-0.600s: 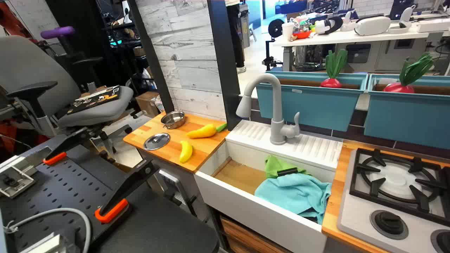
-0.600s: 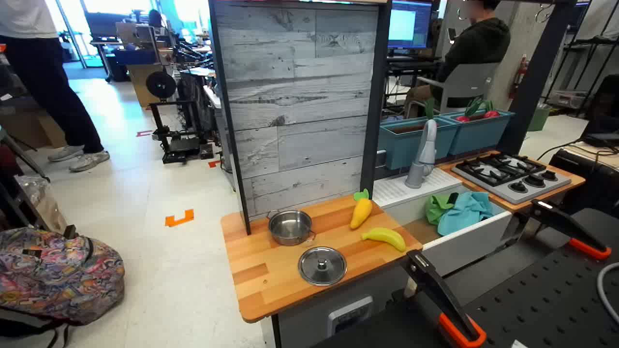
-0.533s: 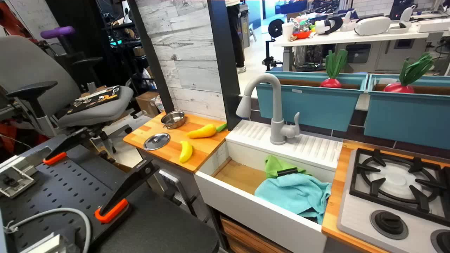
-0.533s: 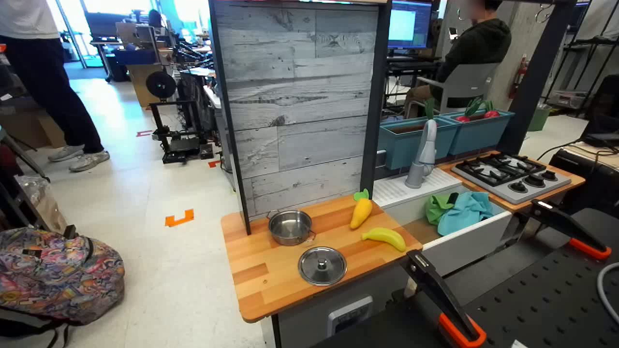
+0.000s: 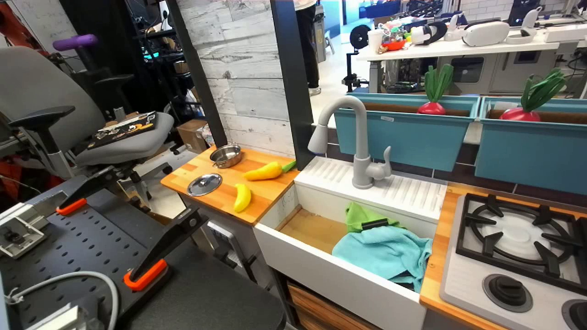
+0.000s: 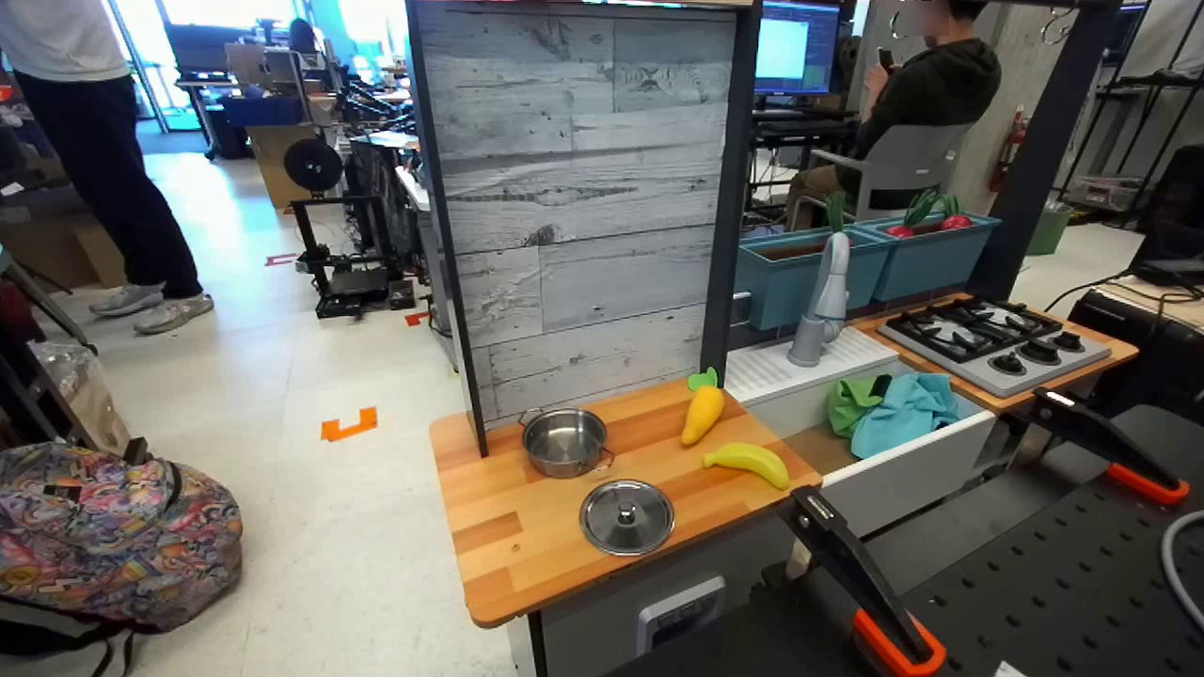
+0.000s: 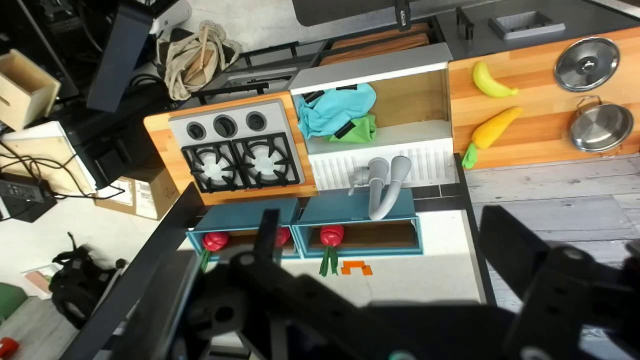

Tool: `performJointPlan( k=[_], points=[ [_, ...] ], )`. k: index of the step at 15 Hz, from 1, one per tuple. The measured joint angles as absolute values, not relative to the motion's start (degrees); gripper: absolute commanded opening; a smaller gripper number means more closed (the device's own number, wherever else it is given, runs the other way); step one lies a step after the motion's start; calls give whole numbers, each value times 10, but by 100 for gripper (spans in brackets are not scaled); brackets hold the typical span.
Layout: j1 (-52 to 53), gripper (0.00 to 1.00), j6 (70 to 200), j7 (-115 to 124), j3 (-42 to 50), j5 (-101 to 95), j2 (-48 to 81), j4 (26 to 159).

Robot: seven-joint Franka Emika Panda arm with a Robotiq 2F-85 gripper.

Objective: Uncover and cover the pot

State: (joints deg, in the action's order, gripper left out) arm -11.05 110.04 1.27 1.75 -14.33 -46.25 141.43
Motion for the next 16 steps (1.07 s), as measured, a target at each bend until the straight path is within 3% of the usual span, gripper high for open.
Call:
performJointPlan(
  k=[7,16],
  points=[
    [-78,100,1167,13,8,-143,-423,1450],
    [-28,100,1407,-4,-5,-143,-175,1454]
  ],
)
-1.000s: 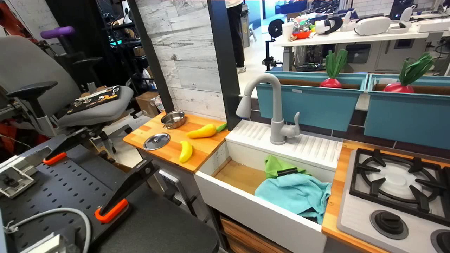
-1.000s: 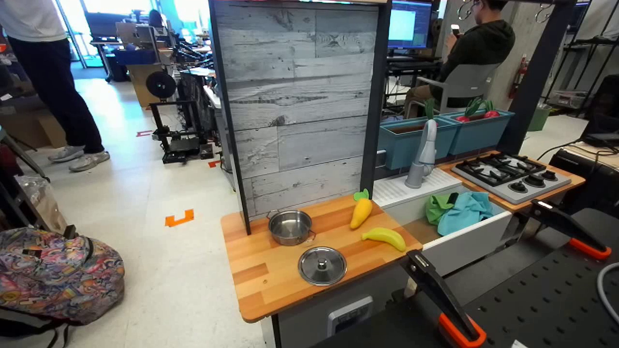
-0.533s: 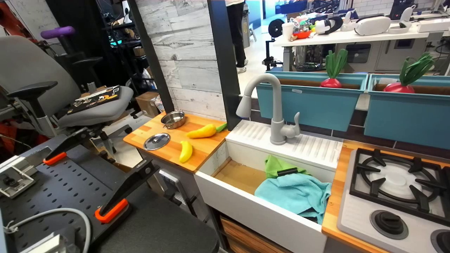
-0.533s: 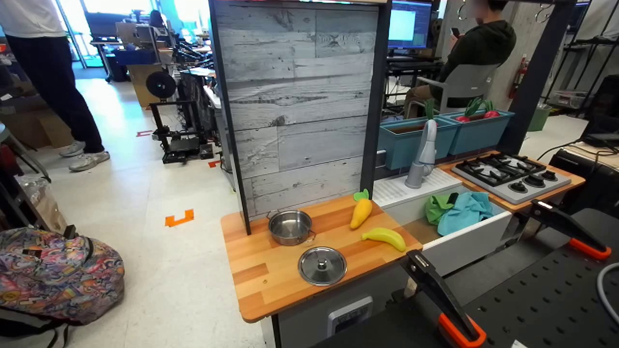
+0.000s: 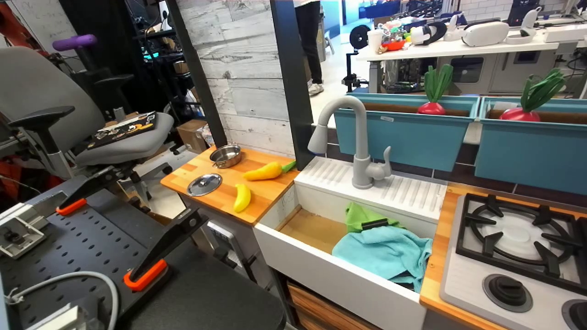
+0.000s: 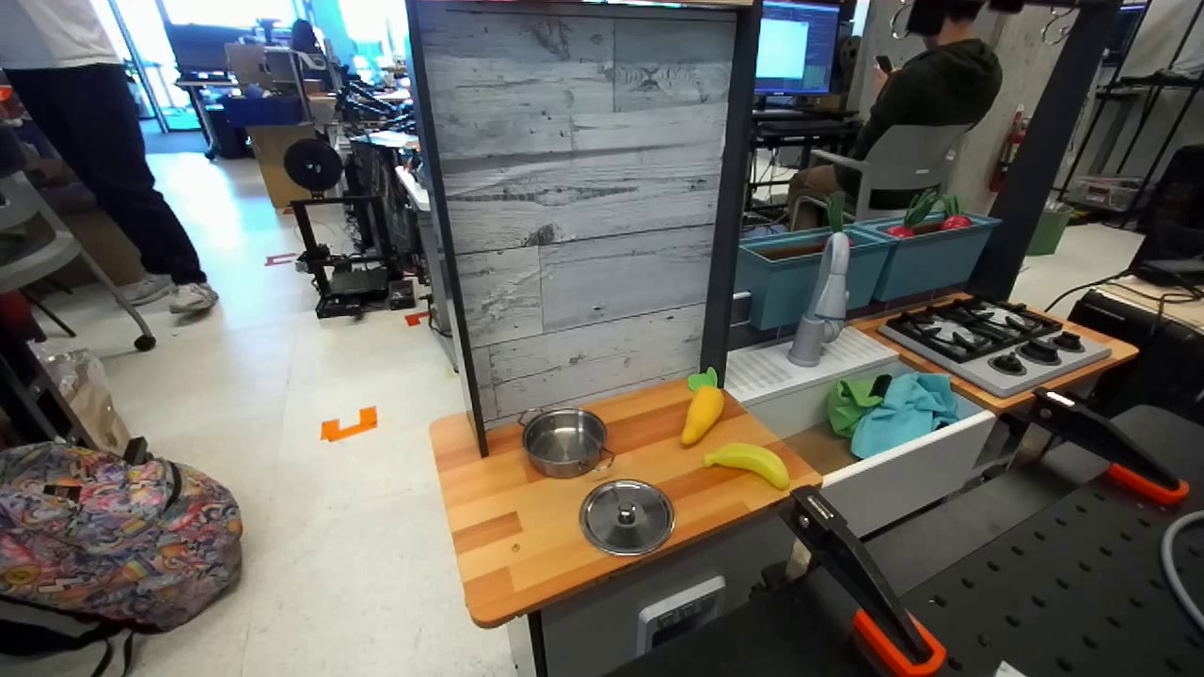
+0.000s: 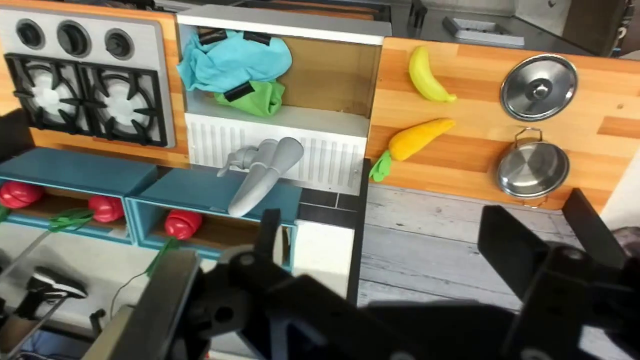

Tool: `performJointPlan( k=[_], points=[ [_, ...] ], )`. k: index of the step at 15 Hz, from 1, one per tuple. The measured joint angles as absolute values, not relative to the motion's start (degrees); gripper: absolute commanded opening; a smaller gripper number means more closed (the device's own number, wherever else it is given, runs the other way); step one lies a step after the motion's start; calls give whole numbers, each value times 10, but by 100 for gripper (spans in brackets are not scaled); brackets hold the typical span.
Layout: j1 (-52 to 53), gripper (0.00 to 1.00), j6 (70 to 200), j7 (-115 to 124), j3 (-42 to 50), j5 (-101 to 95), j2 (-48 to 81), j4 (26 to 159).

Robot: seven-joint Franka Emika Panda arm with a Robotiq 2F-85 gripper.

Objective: Uncover and cover the pot

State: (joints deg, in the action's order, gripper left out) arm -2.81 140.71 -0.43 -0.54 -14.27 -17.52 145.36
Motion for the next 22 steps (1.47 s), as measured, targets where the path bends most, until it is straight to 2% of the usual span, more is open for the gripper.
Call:
performJointPlan(
  k=[9,18,22],
  points=[
    [2,100,1457,-143,-6,-87,58,1367],
    [2,100,1457,-143,-6,-88,56,1367],
    [9,100,1465,-144,-18,-95,97,1360]
  ],
)
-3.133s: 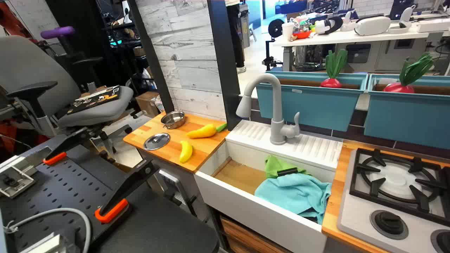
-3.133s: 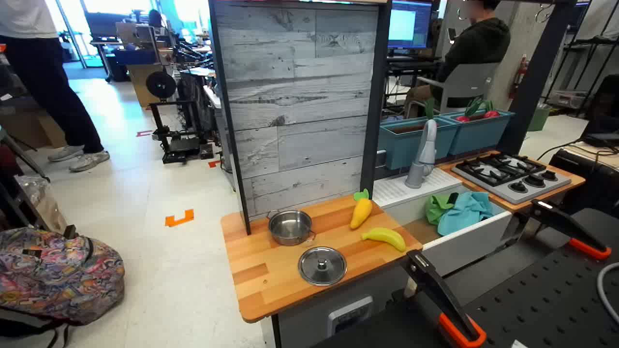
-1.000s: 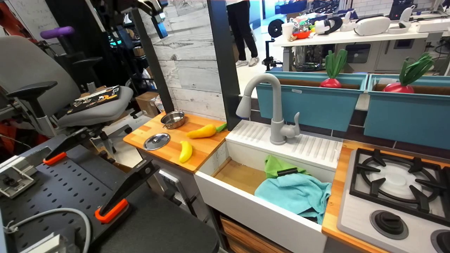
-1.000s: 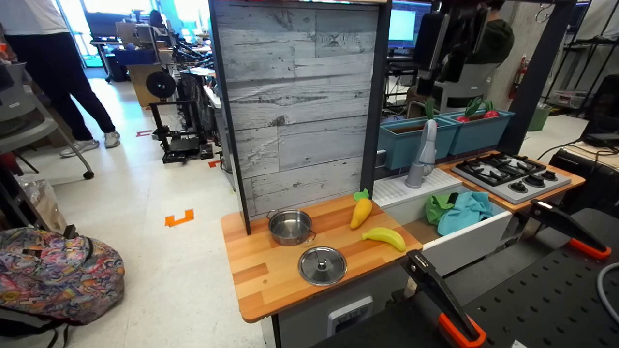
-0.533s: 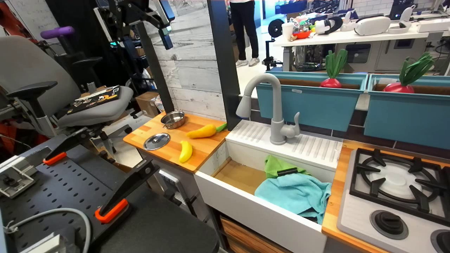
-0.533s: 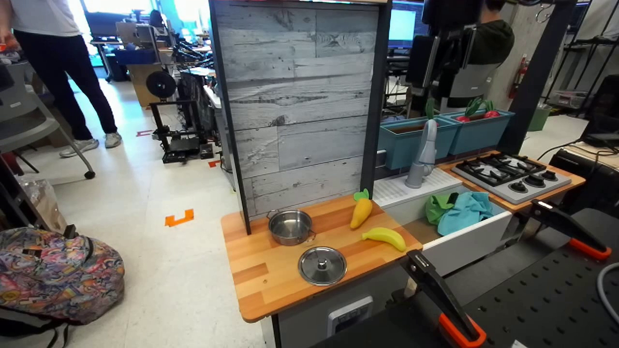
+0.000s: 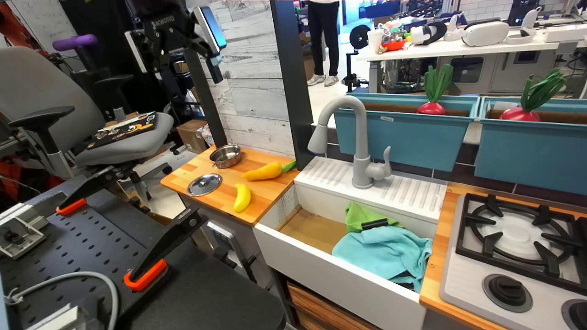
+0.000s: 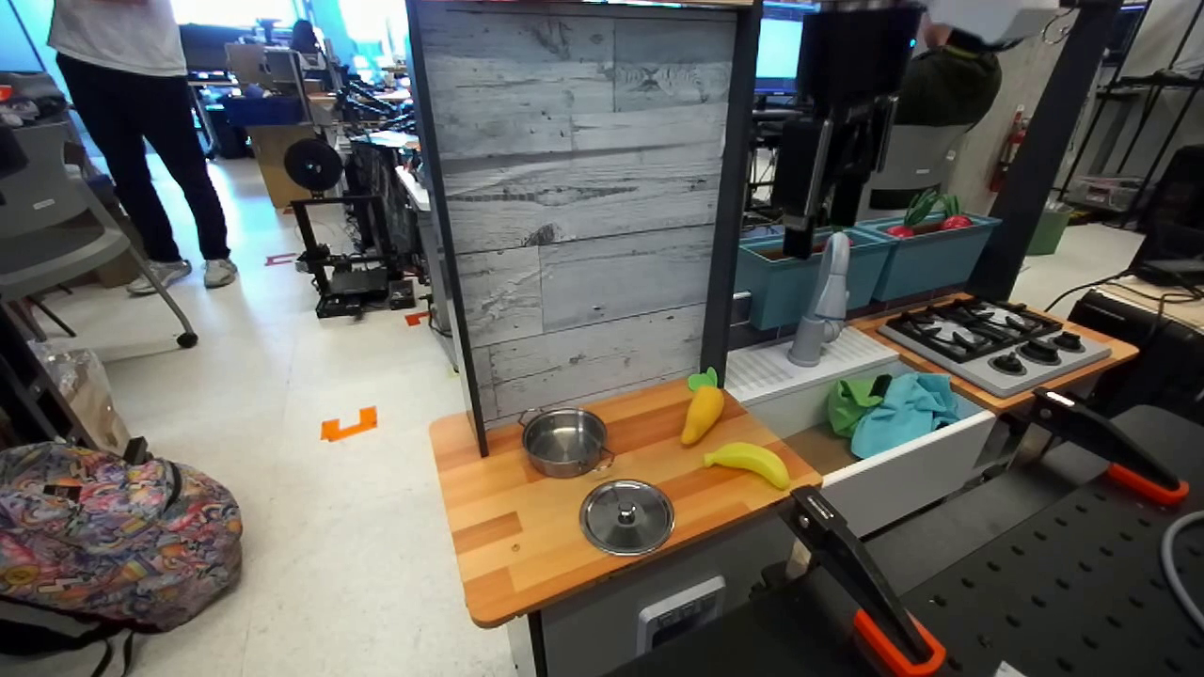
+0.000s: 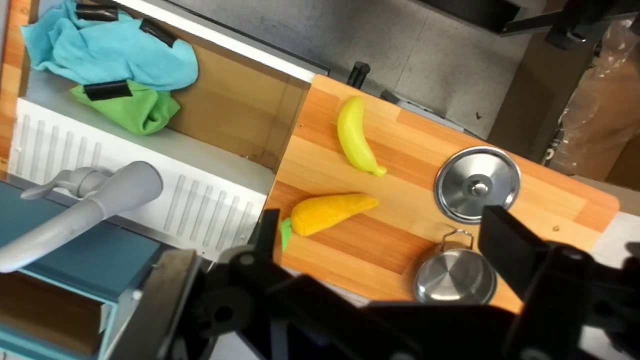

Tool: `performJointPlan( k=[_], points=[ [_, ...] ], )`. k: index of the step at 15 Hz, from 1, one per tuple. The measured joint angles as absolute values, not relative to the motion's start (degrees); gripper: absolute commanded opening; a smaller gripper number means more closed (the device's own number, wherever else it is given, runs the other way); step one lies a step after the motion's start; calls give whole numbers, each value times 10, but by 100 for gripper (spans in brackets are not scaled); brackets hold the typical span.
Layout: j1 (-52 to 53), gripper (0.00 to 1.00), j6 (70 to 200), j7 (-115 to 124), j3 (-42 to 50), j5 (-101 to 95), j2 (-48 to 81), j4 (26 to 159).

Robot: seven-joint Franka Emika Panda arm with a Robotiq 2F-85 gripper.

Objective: Uncover and cover the pot

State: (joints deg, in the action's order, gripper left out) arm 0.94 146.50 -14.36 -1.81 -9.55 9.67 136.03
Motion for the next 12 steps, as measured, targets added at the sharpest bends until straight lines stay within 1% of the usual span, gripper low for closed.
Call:
performJointPlan(
  k=[6,12],
  points=[
    [33,100,1514,-143,-37,-119,203,1340],
    [86,100,1602,-95,-15,-184,320,1295]
  ],
)
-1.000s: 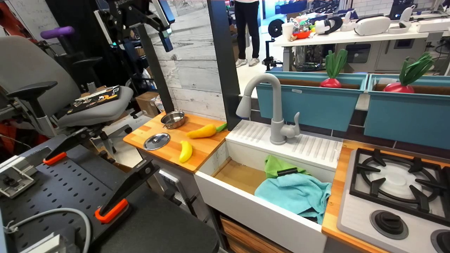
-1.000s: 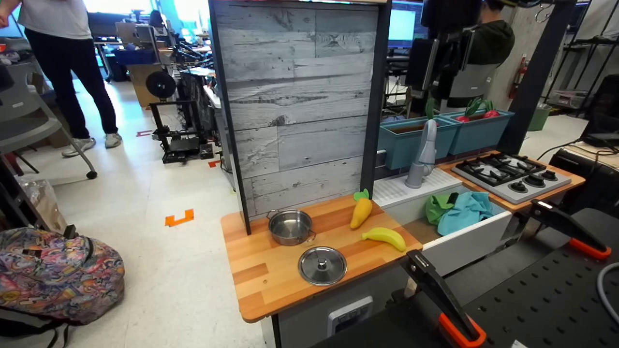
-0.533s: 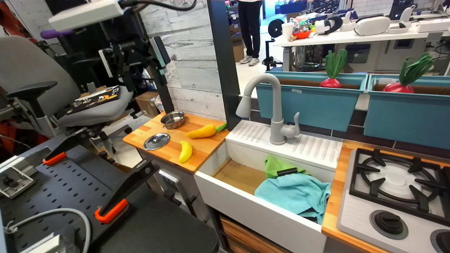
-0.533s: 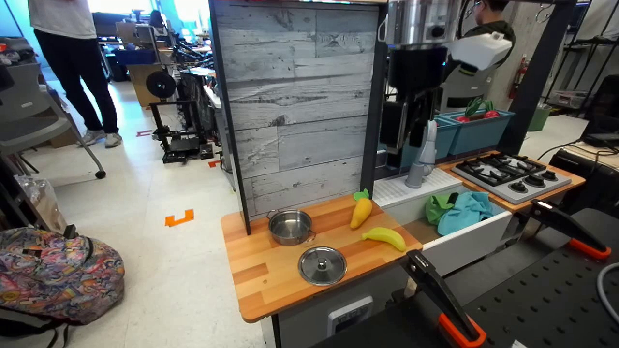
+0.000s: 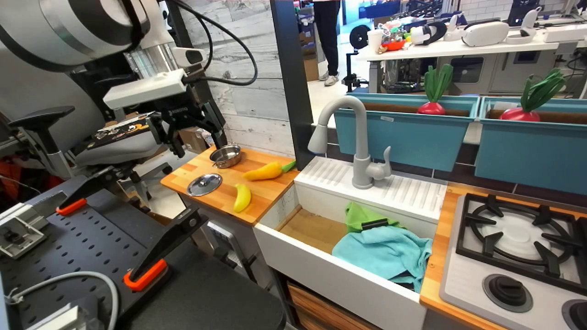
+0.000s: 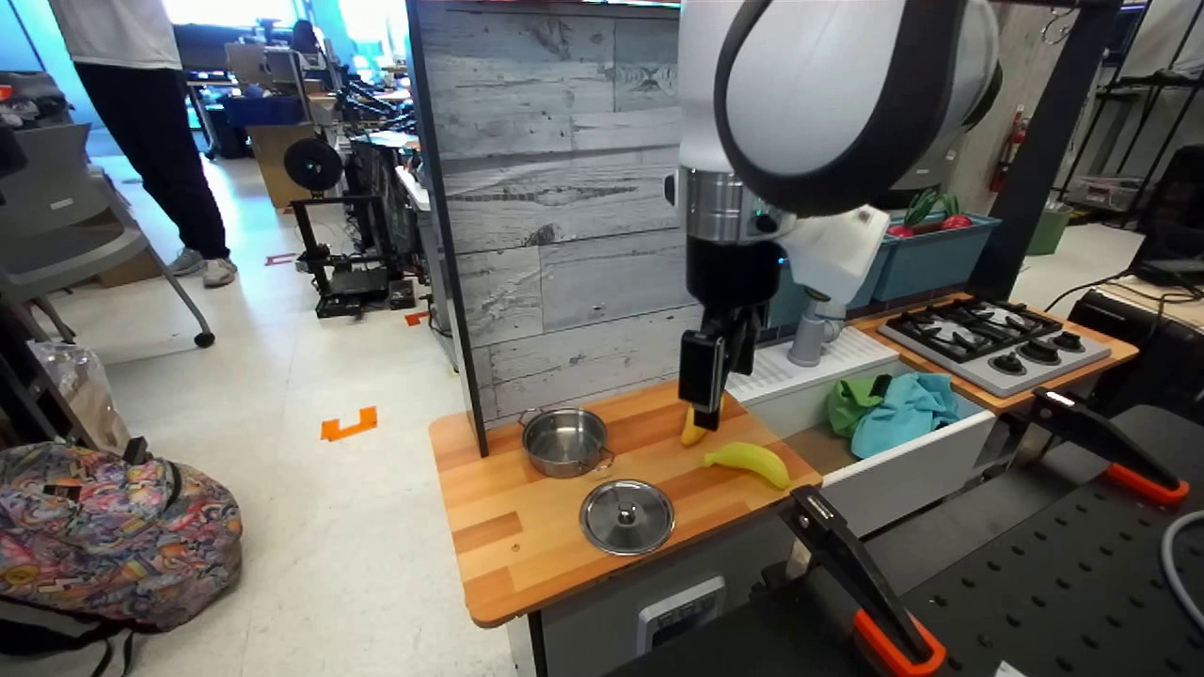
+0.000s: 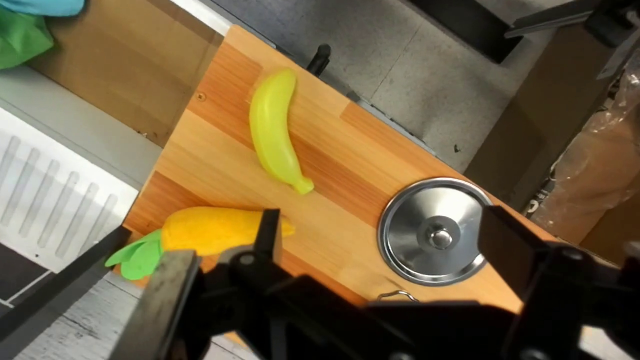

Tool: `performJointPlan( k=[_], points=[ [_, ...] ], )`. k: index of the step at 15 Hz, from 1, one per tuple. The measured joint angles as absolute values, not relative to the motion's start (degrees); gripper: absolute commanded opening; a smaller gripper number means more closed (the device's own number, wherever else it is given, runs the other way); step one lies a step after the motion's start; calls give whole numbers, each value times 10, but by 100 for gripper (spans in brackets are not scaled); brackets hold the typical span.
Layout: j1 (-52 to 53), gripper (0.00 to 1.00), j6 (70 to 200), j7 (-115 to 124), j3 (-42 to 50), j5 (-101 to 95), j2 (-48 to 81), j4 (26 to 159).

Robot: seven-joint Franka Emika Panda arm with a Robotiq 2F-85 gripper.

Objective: Uncover and cover the pot

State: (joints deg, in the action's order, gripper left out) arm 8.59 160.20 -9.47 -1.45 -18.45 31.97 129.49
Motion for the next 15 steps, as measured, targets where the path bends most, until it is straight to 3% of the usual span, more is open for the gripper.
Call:
performJointPlan(
  k=[7,15],
  points=[
    [110,100,1690,-80,-12,-183,458,1195],
    [100,100,1700,-92,-47,-180,544,1112]
  ],
)
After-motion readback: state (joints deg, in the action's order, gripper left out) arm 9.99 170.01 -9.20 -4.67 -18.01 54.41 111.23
